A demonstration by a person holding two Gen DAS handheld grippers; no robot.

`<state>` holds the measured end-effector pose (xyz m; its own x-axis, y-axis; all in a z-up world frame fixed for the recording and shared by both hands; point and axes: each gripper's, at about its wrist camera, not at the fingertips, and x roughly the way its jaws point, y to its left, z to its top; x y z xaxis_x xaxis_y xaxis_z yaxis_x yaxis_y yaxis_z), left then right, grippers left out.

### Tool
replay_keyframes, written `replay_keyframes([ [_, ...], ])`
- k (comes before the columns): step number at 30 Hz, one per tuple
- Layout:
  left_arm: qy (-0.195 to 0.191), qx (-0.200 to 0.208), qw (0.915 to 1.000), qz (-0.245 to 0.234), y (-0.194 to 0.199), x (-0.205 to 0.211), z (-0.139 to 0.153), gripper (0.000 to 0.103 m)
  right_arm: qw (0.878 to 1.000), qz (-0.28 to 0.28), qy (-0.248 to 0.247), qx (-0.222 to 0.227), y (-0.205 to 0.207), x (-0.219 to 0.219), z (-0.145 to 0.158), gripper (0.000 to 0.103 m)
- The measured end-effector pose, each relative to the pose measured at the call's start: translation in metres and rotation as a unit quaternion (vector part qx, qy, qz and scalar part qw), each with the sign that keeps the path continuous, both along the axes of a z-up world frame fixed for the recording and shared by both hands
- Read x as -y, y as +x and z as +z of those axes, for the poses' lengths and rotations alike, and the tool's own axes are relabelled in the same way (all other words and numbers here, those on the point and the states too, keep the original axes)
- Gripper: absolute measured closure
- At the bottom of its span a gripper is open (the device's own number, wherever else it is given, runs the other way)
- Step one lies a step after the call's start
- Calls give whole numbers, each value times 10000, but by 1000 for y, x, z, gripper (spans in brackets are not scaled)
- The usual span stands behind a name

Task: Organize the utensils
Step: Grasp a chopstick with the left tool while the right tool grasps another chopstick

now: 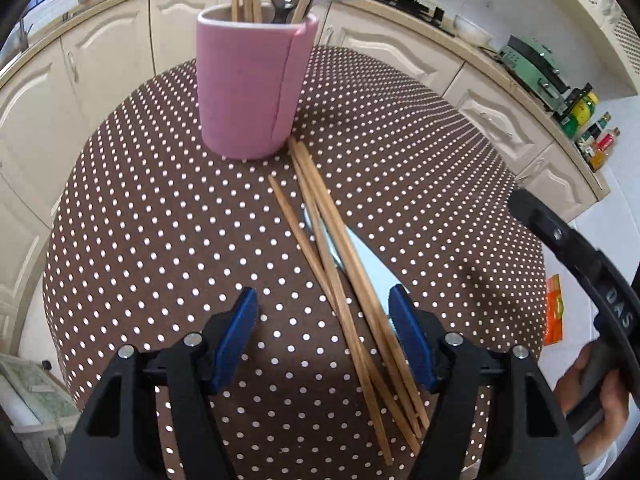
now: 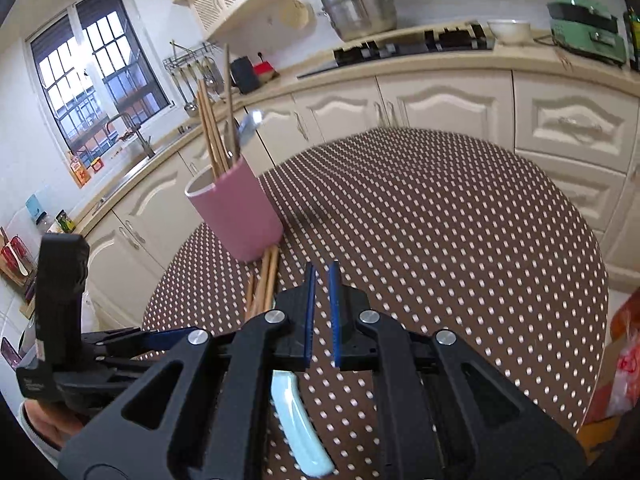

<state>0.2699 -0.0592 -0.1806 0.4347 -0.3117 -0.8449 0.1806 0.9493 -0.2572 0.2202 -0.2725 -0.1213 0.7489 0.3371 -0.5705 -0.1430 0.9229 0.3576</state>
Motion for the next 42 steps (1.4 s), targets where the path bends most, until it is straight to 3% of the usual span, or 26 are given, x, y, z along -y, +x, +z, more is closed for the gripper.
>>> replay_keyframes([
  [2, -20, -76, 10000, -33, 1, 2, -5, 58, 9999, 5, 92, -119, -2, 6, -6, 95],
  [7, -117, -284, 9995, -27, 4, 7, -17, 70, 9996, 21, 165, -237, -7, 13, -12, 95],
  [9, -105, -261, 9996, -21, 4, 8, -19, 84, 9994, 46, 177, -284, -8, 15, -12, 89],
  [10, -150, -309, 9994, -29, 4, 7, -20, 94, 9994, 50, 178, -297, -10, 15, -13, 79],
  [11, -192, -315, 9993, -30, 6, 8, -21, 95, 9994, 53, 177, -305, -9, 15, -12, 65],
  [13, -174, -302, 9994, -2, 3, 7, -18, 96, 9995, 54, 178, -264, -10, 15, -10, 55],
  [22, -369, -214, 9991, -11, -27, -23, -12, 97, 9976, 393, -125, -560, 2, -8, -8, 54],
  [27, -152, -43, 9998, 76, -49, -44, -8, 97, 9940, 606, -394, -820, 13, -26, -14, 54],
  [32, -20, -68, 9994, 330, -55, -69, -12, 97, 9899, 763, -536, -1065, 24, -42, -22, 54],
  [37, -123, -193, 9981, 563, -47, -85, -16, 96, 9860, 899, -649, -1243, 34, -55, -24, 54],
  [39, -167, -258, 9976, 615, -40, -87, -17, 94, 9847, 951, -636, -1315, 39, -58, -24, 54],
  [42, -244, -246, 9971, 677, -35, -89, -18, 81, 9827, 993, -687, -1404, 46, -64, -25, 54],
])
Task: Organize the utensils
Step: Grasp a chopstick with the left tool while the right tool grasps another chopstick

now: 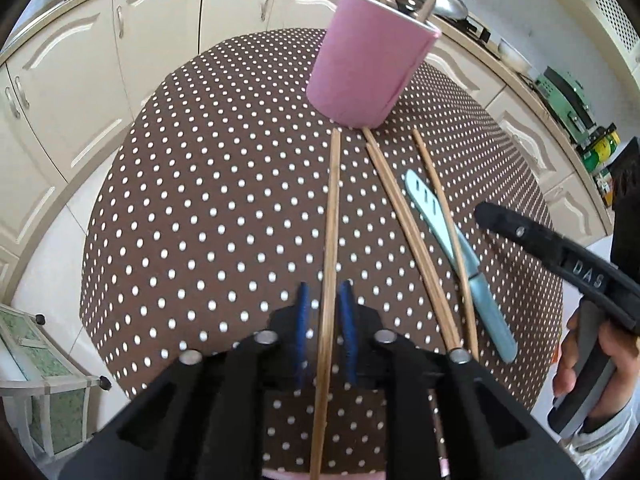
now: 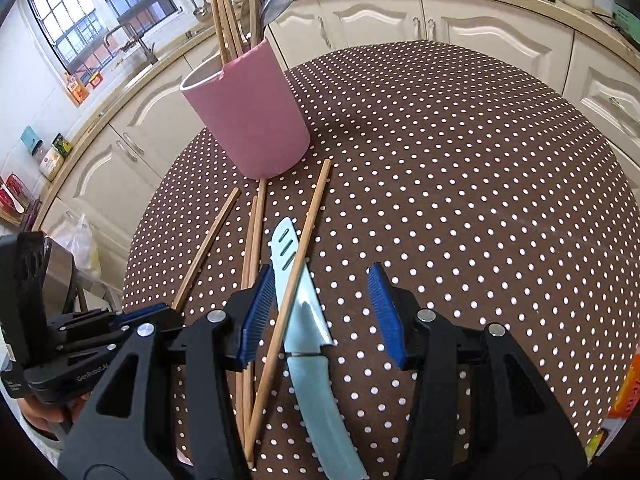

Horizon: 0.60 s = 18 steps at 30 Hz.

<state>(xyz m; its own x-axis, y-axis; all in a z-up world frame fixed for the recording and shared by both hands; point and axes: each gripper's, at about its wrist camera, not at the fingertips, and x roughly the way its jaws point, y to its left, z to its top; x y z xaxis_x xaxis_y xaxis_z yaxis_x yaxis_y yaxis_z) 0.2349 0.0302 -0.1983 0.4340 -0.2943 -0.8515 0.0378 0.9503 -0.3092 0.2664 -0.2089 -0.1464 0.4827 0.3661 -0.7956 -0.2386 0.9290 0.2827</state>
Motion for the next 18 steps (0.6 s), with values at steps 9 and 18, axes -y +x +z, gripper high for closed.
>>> replay_keyframes([
  [9, 281, 32, 9996, 0, 27, 3, 4, 72, 9997, 48, -59, -222, 21, -16, -4, 54],
  [18, 563, 26, 9983, -142, 60, 19, 6, 87, 9989, 130, -63, -453, 44, -37, -8, 70],
])
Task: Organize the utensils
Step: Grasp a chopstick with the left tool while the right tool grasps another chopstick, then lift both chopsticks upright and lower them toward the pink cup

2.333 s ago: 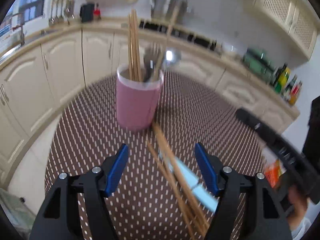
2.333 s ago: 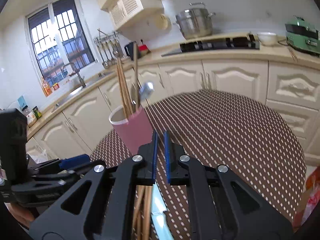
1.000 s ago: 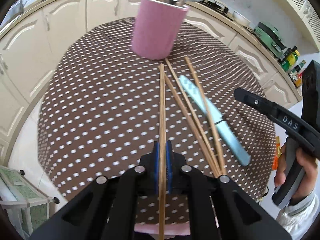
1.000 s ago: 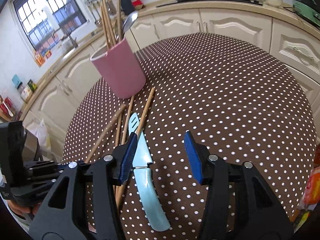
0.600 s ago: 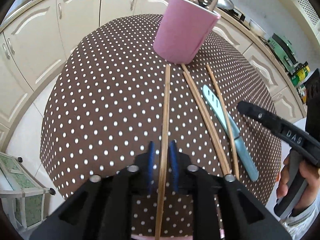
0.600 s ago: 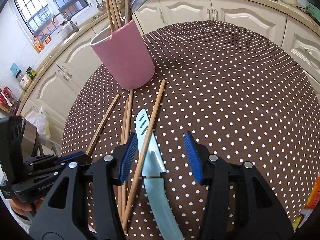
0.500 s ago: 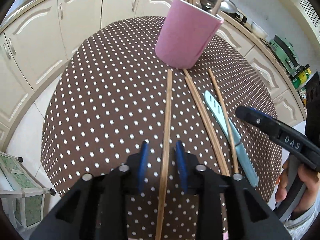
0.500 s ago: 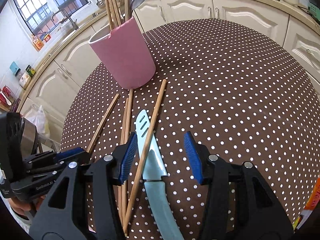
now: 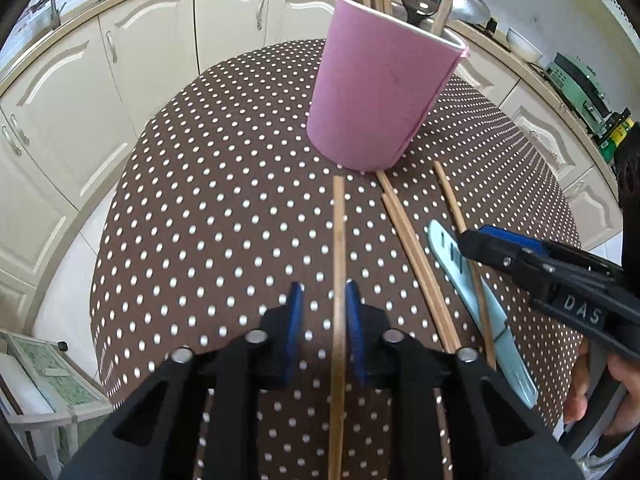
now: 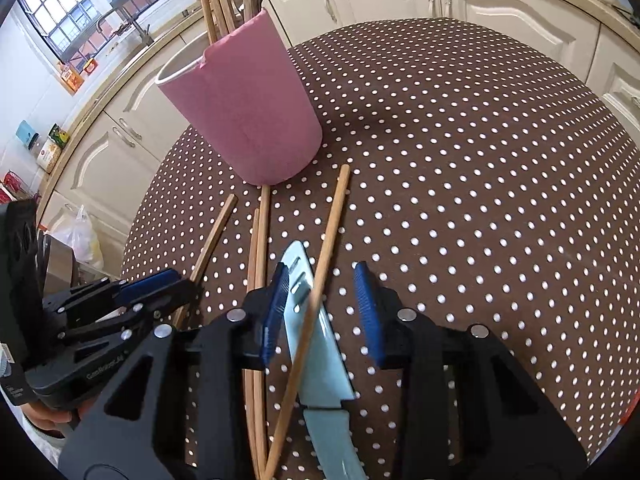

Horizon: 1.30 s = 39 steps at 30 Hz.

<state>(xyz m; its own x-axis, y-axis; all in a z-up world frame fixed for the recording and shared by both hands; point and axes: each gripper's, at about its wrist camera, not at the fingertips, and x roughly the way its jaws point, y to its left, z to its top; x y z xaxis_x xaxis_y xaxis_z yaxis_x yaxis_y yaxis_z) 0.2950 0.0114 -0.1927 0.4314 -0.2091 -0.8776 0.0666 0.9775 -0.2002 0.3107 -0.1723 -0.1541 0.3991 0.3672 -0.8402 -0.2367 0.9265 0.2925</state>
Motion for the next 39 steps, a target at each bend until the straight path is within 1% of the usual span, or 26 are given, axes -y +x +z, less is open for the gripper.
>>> replay_keyframes([
  [1, 24, 3, 10000, 14, 4, 1, 0, 91, 10000, 11, -8, -23, 2, -3, 0, 72],
  [3, 36, 20, 10000, 22, 12, 2, 0, 94, 10000, 17, -48, -82, 6, -7, -2, 75],
  [4, 44, 24, 10000, 33, 14, 2, -1, 97, 9999, 27, -49, -102, 7, -9, -2, 79],
  [6, 19, 50, 10000, 51, 21, 5, 0, 97, 9999, 29, -24, -133, 11, -12, -3, 84],
  [8, 14, 95, 9999, 63, 27, 9, 0, 97, 9999, 45, 30, -149, 12, -13, -4, 93],
  [11, -58, 173, 9998, 115, 26, 10, 0, 97, 9999, 64, 40, -127, 16, -21, -2, 95],
  [13, -141, 247, 9995, 139, 24, 10, 3, 97, 9999, 54, 68, -59, 14, -17, -1, 97],
  [16, -239, 439, 9986, 171, 9, 0, 10, 97, 9998, 32, 169, 51, 9, -12, 3, 97],
  [18, -311, 623, 9973, 215, 3, -2, 19, 97, 9997, 7, 230, 121, 4, -8, 7, 97],
  [22, -220, 1131, 9930, 242, -14, -5, 41, 97, 9986, 15, 406, 332, -6, -2, 21, 97],
  [23, -219, 1221, 9920, 236, -16, -3, 46, 97, 9981, 29, 481, 382, -11, 7, 23, 97],
  [25, -252, 1500, 9881, 207, -25, -1, 59, 97, 9970, 53, 589, 493, -17, 13, 29, 97],
  [27, -204, 1762, 9840, 198, -34, 2, 70, 97, 9952, 88, 710, 667, -25, 21, 39, 97],
  [30, -126, 2185, 9756, 181, -44, 10, 87, 97, 9917, 140, 911, 899, -35, 29, 54, 97],
  [31, -133, 2355, 9716, 171, -49, 12, 95, 97, 9902, 185, 984, 970, -39, 32, 61, 97],
  [33, -219, 2555, 9665, 153, -54, 13, 106, 97, 9879, 213, 1056, 1117, -45, 34, 72, 98],
  [35, -377, 2833, 9582, 116, -60, 15, 118, 97, 9846, 228, 1124, 1321, -49, 36, 87, 98],
  [39, -522, 3291, 9428, 60, -63, 20, 135, 97, 9786, 289, 1167, 1668, -57, 34, 112, 98],
])
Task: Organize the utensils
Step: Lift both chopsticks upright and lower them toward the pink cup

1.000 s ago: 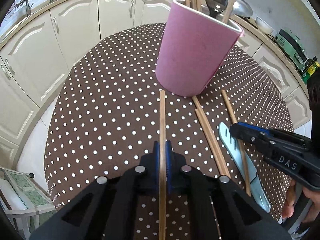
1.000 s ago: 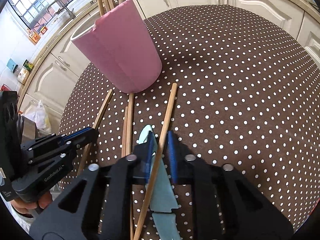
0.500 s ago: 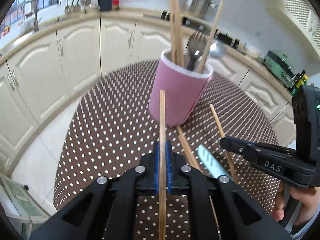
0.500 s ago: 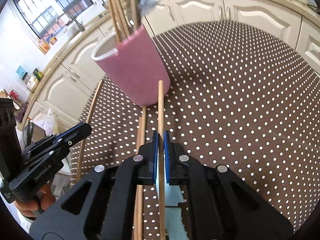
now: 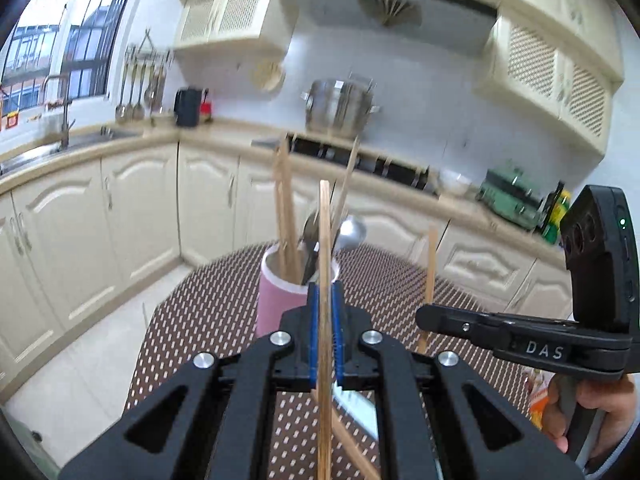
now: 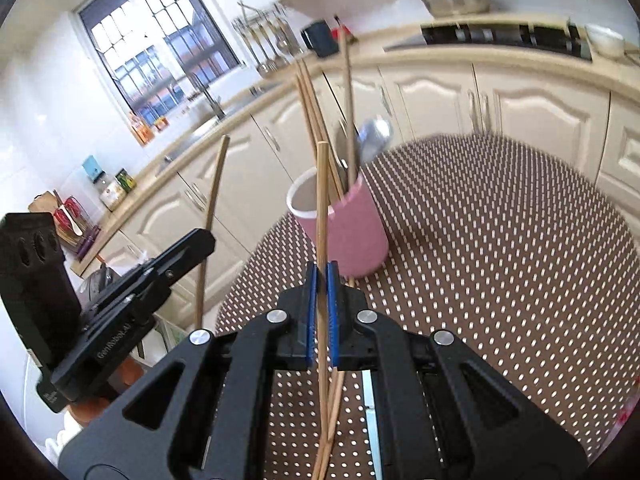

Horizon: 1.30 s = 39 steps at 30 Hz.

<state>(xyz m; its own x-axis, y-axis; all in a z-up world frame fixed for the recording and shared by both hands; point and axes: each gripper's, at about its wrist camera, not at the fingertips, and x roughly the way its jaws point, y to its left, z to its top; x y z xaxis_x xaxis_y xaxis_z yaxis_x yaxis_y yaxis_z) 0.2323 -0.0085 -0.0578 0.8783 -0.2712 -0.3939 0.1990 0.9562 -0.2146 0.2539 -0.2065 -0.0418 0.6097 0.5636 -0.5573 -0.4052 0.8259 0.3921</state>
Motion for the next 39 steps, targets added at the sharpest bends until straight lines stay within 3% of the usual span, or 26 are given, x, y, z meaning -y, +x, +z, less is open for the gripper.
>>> replay_keyframes([
  [14, 11, 1506, 9886, -15, 27, 31, 45, 97, 9918, -232, -65, 1257, 18, -15, 76, 97],
  [25, -435, 2534, 9660, 262, 60, 23, 60, 97, 9817, -559, 221, 1805, 49, -18, 90, 97],
  [31, -595, 2823, 9556, 601, 85, 20, 59, 97, 9772, -645, 305, 2000, 67, -19, 91, 98],
  [35, -560, 2831, 9548, 707, 102, 22, 54, 97, 9747, -703, 290, 2103, 75, -19, 85, 98],
  [39, -479, 2708, 9593, 637, 117, 25, 40, 97, 9755, -691, 298, 2069, 84, -20, 75, 98],
])
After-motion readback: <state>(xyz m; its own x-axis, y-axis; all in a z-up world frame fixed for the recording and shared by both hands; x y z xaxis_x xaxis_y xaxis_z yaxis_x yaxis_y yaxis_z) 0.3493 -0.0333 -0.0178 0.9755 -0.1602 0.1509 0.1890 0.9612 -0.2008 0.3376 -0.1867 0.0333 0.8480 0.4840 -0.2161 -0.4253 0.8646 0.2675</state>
